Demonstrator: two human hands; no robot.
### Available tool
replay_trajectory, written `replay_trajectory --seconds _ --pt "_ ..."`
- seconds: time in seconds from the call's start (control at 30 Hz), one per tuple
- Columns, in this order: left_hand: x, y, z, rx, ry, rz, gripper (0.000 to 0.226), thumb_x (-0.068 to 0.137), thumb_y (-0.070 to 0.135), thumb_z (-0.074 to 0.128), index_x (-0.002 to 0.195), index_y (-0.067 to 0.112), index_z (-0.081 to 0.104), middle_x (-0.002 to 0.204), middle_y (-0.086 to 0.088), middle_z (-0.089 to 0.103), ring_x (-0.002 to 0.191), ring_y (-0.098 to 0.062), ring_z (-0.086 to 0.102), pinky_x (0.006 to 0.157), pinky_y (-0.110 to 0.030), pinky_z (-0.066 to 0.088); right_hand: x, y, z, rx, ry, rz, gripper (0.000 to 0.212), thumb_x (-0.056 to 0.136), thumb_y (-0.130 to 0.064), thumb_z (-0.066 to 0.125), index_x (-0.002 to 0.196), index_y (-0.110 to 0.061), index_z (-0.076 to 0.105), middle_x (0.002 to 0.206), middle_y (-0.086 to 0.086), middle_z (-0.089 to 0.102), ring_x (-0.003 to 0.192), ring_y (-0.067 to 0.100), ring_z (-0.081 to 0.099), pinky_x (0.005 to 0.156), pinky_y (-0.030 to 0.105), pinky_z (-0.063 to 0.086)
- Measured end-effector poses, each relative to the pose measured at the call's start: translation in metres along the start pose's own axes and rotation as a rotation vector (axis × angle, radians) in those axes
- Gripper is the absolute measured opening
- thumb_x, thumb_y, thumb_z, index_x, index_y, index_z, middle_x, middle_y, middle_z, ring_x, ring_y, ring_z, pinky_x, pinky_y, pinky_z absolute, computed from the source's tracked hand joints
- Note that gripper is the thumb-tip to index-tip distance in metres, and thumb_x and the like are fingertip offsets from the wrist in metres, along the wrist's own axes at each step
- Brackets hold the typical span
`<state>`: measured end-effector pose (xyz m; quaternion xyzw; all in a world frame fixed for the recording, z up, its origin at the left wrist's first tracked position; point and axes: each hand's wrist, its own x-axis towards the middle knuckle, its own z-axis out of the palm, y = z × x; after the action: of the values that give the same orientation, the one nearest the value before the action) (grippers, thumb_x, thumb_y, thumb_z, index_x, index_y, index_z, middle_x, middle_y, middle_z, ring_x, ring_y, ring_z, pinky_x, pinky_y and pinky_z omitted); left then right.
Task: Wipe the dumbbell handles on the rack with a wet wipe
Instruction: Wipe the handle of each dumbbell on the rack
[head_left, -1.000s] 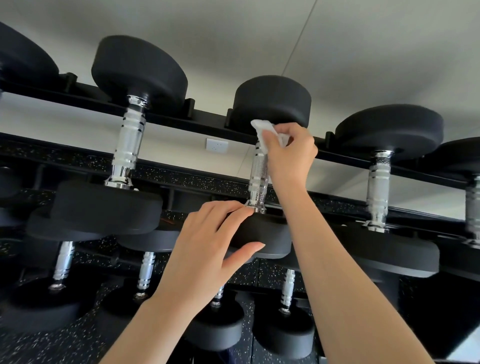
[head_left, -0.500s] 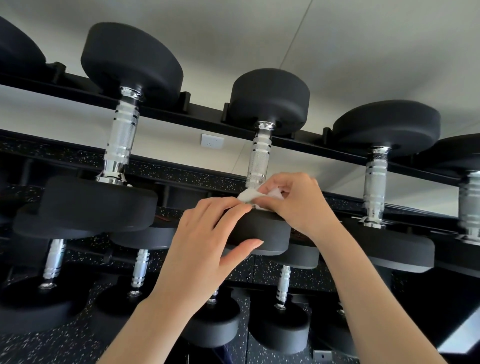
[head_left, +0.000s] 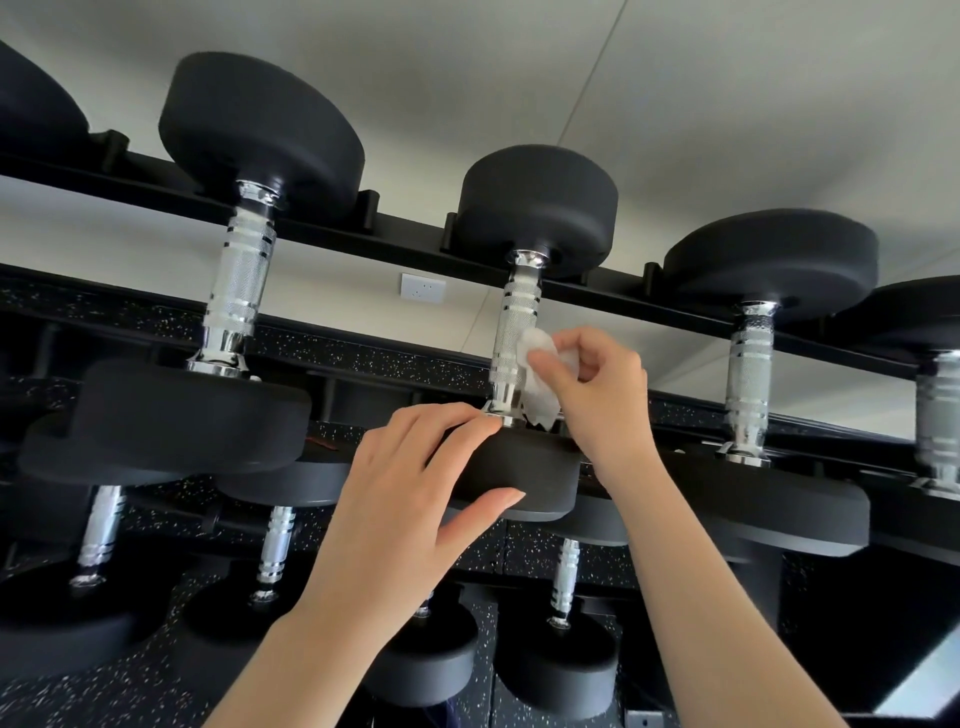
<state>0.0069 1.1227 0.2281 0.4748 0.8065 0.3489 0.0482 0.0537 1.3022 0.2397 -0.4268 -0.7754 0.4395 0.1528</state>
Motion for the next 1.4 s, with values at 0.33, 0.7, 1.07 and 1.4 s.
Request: replay_trajectory --seconds 0.33,0.7,1.07,1.4 --pt "0.0 -0.001 0.001 0.014 -0.004 0.009 0.046 0.09 0.05 0.049 0.122 0.019 0.058 0.12 0.009 0.055 0.113 -0.013 0.05 0.087 -0.033 0.04 0.038 -0.013 0.019 0.171 0.226 -0.04 0.008 0.085 -0.022 0.064 0.08 -0.026 0.061 0.077 -0.004 0.066 0.068 0.005 0.054 0.063 0.016 0.042" --pt "0.0 -0.002 0.002 0.026 0.006 0.019 0.046 0.09 0.051 0.048 0.122 0.02 0.057 0.12 0.008 0.055 0.111 -0.014 0.05 0.086 -0.034 0.039 0.042 -0.006 0.02 0.361 0.161 0.037 0.006 0.086 -0.015 0.065 0.082 -0.012 0.064 0.082 0.011 0.071 0.074 0.019 0.066 0.075 0.035 0.053" --pt "-0.001 -0.001 0.002 0.032 0.0 0.014 0.046 0.091 0.051 0.047 0.123 0.02 0.056 0.121 0.009 0.054 0.112 -0.014 0.05 0.088 -0.035 0.04 0.05 -0.005 0.023 0.764 -0.095 0.224 0.017 0.097 -0.014 0.046 0.081 -0.012 0.047 0.069 0.004 0.055 0.055 0.012 0.044 0.048 0.021 0.036" --pt "-0.002 -0.001 0.003 0.026 0.003 0.009 0.046 0.09 0.05 0.048 0.124 0.02 0.054 0.122 0.009 0.053 0.113 -0.014 0.049 0.09 -0.035 0.039 0.032 0.015 0.01 0.656 -0.297 0.2 0.017 0.097 -0.014 0.047 0.081 -0.011 0.048 0.088 0.015 0.065 0.074 0.023 0.062 0.071 0.038 0.051"
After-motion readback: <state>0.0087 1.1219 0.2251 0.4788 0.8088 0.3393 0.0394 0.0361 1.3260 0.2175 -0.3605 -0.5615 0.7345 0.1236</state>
